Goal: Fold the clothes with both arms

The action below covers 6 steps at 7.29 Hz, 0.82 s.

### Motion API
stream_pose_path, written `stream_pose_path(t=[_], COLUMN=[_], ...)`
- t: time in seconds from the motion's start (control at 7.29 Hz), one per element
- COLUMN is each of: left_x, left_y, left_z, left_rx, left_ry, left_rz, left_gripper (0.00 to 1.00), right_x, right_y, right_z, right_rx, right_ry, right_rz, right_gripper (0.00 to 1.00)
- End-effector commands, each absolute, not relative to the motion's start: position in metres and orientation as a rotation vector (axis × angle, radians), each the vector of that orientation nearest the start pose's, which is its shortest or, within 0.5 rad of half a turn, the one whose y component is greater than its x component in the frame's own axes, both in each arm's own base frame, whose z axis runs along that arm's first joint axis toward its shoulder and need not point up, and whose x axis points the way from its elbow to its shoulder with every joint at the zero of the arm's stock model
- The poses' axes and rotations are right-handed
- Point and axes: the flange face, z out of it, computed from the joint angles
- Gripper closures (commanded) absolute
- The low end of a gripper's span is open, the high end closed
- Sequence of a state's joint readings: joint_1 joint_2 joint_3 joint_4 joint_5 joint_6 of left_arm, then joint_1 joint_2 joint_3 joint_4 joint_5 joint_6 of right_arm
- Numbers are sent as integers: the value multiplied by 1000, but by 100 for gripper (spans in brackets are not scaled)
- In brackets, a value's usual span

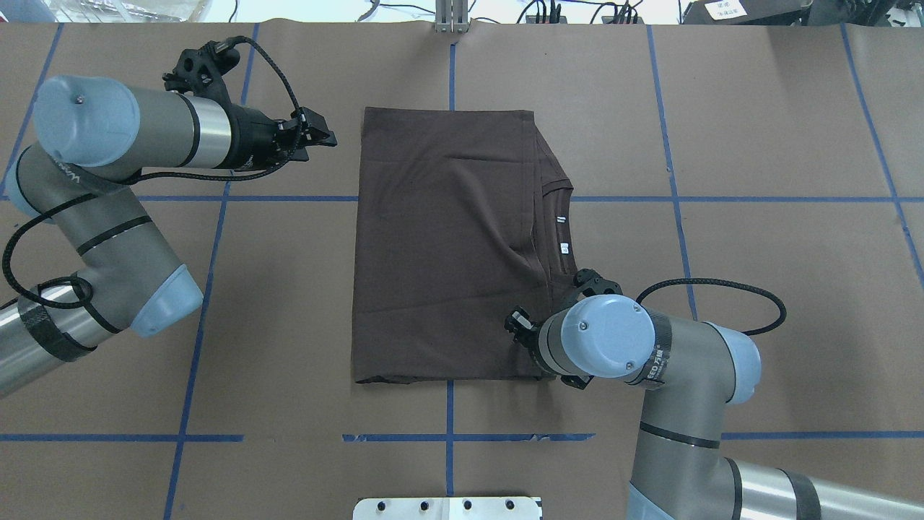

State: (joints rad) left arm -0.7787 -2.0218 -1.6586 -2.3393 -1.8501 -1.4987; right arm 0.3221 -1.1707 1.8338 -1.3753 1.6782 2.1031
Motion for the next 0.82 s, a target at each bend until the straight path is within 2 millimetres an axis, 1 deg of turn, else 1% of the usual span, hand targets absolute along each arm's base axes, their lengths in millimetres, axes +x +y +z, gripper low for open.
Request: stream_pose_path(t=[0.0, 0.14, 0.41, 0.69], left_x=[381, 381, 380, 379], left_y=[-525, -525, -525, -525], left_z=[272, 271, 271, 270], left_rx=[322, 323, 325, 326], left_ry=[1291, 1292, 1293, 1294], left_rz=[-418, -418, -419, -419], left_gripper=[40, 40, 40, 40], right_x=[-546, -546, -544, -545], right_y=[-307, -308, -311, -309], right_z=[305, 303, 306, 306], right_rx=[-209, -207, -206, -208], right_ry=[-856, -861, -857, -855], right_rz=[769, 771, 775, 774], right_gripper=[34, 34, 39, 39])
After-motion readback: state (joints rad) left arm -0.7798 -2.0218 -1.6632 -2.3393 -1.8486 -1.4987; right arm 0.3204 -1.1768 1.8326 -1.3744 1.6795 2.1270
